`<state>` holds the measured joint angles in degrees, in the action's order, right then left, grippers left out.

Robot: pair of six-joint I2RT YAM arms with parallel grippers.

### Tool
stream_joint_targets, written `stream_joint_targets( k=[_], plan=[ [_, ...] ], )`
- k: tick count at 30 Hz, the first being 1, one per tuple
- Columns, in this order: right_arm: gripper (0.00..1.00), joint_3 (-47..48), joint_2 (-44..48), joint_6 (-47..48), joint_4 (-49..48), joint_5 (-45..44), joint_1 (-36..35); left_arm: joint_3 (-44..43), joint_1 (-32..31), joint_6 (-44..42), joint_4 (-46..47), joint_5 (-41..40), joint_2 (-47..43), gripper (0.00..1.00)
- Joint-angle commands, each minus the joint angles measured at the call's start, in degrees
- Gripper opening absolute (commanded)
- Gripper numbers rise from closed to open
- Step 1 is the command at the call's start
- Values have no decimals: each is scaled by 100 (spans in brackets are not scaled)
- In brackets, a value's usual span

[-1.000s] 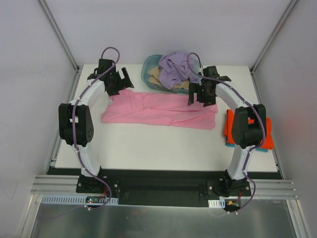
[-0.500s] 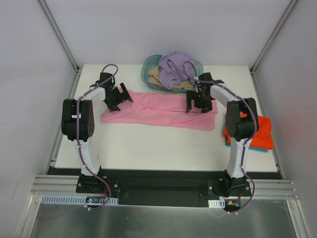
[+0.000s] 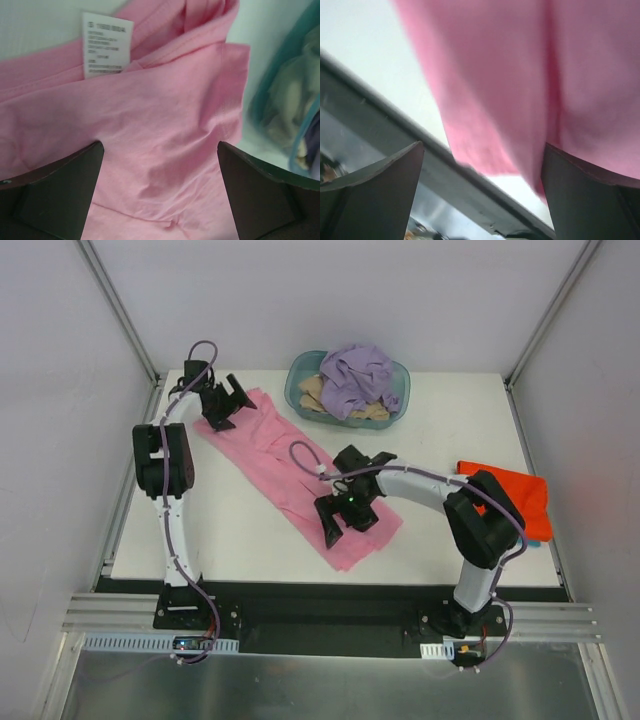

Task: Fold and stack the t-shirts
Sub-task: Rotate the tshirt 90 degrees

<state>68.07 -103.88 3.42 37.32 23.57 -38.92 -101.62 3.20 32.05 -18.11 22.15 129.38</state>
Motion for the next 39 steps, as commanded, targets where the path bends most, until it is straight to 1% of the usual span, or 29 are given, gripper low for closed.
stream_joint_targets(
  k=[1, 2, 3, 4, 5, 6, 7, 10, 12, 15, 17, 20, 21, 23, 24, 26, 27, 28, 29, 30, 31, 32, 33, 34, 35, 36, 37, 38, 39],
  plan=[
    [97, 390, 605, -96, 285, 377, -731, -1524, 40, 81, -8, 860, 1349, 99],
    [97, 443, 701, -122, 189, 307, -723, -2136, 23, 265, -8, 1000, 1527, 99],
    [97, 592, 737, -114, 179, 27, -714, -2473, -12, 319, -8, 1071, 1911, 99],
    [97, 671, 755, -79, 188, -132, -714, -3094, -56, 441, -8, 1115, 2089, 99],
    [97, 733, 772, -17, 179, -308, -705, -3387, -91, 503, 0, 1177, 2248, 99],
    [97, 786, 781, 9, 162, -327, -705, -3643, -135, 547, 26, 1169, 2536, 99],
    [97, 821, 781, 36, 135, -327, -714, -3985, -231, 643, 96, 1142, 2635, 99],
    [97, 795, 781, 141, -49, -239, -705, -3962, -303, 959, 807, 1090, 2768, 99],
    [97, 795, 781, 168, -119, -291, -714, -3953, -469, 1127, 1289, 1046, 2846, 99],
    [97, 673, 895, 150, -338, -266, -723, -4023, -513, 1435, 1686, 1002, 2856, 100],
    [97, 567, 1009, 133, -471, -196, -731, -4085, -505, 1444, 1723, 932, 2768, 99],
    [97, 392, 1176, 19, -603, -239, -723, -4006, -505, 1234, 1723, 896, 2303, 99],
    [97, 321, 1237, -17, -655, -274, -723, -3945, -505, 1172, 1723, 905, 1971, 99],
    [97, 102, 1483, -148, -831, -379, -723, -3612, -505, 996, 1653, 922, 1548, 99],
    [97, 31, 1589, -184, -884, -423, -723, -3445, -505, 909, 1609, 922, 1068, 99],
    [97, -109, 1870, -271, -972, -642, -723, -2856, -513, 654, 1425, 861, 556, 99],
    [97, -241, 1958, -298, -990, -713, -723, -2637, -514, 583, 1363, 852, 31, 99],
    [97, -294, 2124, -324, -1007, -827, -731, -2226, -522, 426, 1180, 817, -209, 99],
    [97, -364, 2213, -324, -1016, -880, -723, -2013, -531, 346, 1030, 791, -716, 99],
    [97, -539, 2301, -464, -1042, -942, -723, -1819, -557, 258, 855, 738, -974, 99],
    [97, -610, 2493, -491, -1104, -1012, -723, -1339, -566, 136, 705, 651, -1237, 99],
    [97, -707, 2573, -500, -1122, -1091, -723, -1021, -601, 108, 451, 433, -1840, 99],
    [97, -786, 2661, -579, -1139, -1179, -723, -626, -619, 108, 379, 309, -2177, 100],
    [97, -935, 2810, -649, -1131, -1423, -714, 248, -706, 152, 326, 194, -2528, 99],
    [97, -1006, 2898, -693, -1139, -1504, -705, 727, -768, 196, 299, -120, -3254, 99],
    [97, -1076, 2986, -815, -1139, -1574, -705, 1724, -838, 318, 282, -323, -3627, 99],
    [97, -1233, 3126, -895, -1148, -1732, -688, 2221, -1082, 380, 282, -526, -4013, 99],
    [97, -1305, 3197, -957, -1148, -1733, -679, 2696, -1224, 433, 264, -754, -4766, 99],
    [97, -1375, 3250, -1018, -1139, -1742, -644, 3597, -1426, 616, 212, -1191, -5156, 99]
  ],
)
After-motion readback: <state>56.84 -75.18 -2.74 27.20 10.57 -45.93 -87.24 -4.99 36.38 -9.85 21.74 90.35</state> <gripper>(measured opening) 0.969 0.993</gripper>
